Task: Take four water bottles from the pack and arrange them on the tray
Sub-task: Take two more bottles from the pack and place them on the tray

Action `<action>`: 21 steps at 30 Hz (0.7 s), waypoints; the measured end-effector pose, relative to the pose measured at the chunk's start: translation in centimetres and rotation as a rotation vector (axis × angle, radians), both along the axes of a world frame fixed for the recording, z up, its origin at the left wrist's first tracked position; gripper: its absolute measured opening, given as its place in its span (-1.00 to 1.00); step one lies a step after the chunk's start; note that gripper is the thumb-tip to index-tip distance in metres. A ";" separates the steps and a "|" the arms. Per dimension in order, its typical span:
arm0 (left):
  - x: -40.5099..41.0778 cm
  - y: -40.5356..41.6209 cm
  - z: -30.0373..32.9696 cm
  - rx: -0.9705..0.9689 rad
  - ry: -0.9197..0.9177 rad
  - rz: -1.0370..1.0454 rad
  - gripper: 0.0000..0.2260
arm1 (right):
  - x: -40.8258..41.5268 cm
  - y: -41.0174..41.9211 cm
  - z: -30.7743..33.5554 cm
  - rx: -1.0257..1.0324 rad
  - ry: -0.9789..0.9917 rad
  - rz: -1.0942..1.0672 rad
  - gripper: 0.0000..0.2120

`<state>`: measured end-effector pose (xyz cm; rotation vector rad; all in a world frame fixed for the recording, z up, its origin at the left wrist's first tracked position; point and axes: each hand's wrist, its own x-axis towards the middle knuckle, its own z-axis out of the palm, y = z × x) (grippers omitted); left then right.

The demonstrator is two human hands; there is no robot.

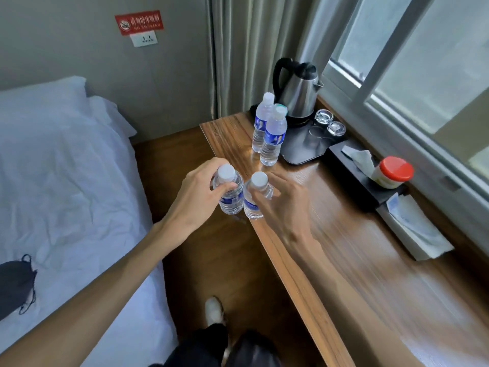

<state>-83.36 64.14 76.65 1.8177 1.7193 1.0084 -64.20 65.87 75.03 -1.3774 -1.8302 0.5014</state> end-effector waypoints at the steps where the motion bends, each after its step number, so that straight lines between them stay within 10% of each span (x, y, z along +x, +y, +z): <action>1: -0.7 1.5 0.0 -0.007 0.006 -0.019 -0.71 | -0.7 1.2 -0.1 -0.006 0.004 -0.017 -0.65; 21: -7.1 23.1 -1.3 -0.153 0.017 -0.406 -0.70 | -8.0 15.4 -3.0 -0.077 0.121 -0.404 -0.69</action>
